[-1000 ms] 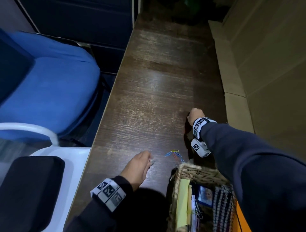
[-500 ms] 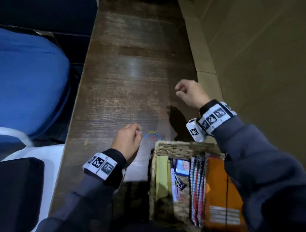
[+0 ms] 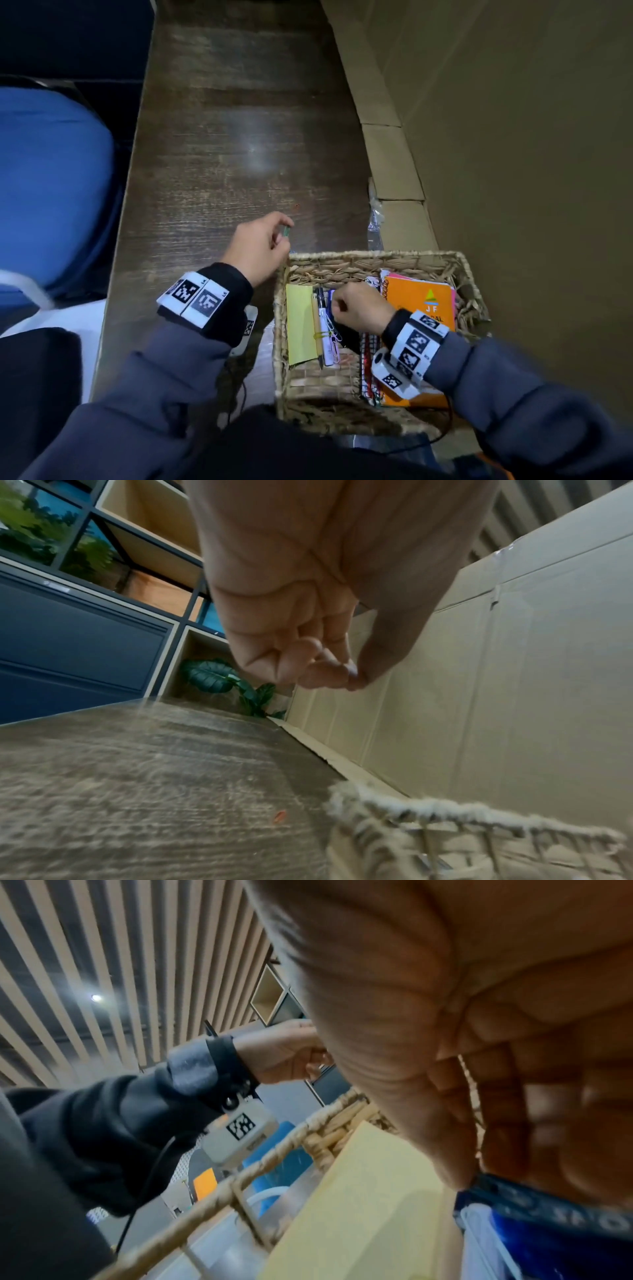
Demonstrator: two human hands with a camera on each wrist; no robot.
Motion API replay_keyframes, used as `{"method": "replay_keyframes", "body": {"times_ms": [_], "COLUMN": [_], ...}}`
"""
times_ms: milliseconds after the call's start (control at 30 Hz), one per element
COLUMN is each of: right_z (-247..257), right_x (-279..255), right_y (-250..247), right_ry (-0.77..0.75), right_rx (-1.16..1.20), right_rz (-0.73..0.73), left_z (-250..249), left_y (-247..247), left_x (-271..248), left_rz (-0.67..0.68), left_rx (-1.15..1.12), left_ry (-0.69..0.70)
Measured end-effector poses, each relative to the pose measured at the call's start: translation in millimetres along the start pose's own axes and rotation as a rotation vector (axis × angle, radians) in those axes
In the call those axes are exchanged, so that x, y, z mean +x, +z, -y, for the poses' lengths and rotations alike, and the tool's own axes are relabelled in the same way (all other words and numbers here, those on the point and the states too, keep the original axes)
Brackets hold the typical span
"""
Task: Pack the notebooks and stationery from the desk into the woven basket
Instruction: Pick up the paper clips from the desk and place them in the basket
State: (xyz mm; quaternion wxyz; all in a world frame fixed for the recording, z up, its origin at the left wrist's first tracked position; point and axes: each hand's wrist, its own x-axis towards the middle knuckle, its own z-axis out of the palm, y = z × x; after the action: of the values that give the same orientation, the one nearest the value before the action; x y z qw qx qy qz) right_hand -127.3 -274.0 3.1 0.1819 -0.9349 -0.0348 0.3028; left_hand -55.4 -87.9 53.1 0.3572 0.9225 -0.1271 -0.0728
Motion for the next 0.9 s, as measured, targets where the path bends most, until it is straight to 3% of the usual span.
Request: {"method": "replay_keyframes", "body": {"times_ms": [167,333,567,700,900], "right_z": [3,0,-30,-37,-39], "right_x": [4,2,-18,-28,-29], "right_y": [18,20,-14,-20,-15], "right_ry": [0.088,0.145,0.148,0.131,0.123], "right_rx": [-0.048,-0.021,0.167,0.16,0.154], "right_rz": [-0.017,-0.01,-0.253,-0.311,-0.272], "left_z": [-28,-40,-63,-77,-74], "left_y": [14,44,87,93,88], "left_x": [-17,-24,-27,-27,-27], "left_rz": [0.184,0.445,0.729,0.77,0.743], "left_rx": [0.086,0.228,0.549,0.653,0.65], "left_ry": [0.03,-0.036,-0.038,-0.054,-0.039]}}
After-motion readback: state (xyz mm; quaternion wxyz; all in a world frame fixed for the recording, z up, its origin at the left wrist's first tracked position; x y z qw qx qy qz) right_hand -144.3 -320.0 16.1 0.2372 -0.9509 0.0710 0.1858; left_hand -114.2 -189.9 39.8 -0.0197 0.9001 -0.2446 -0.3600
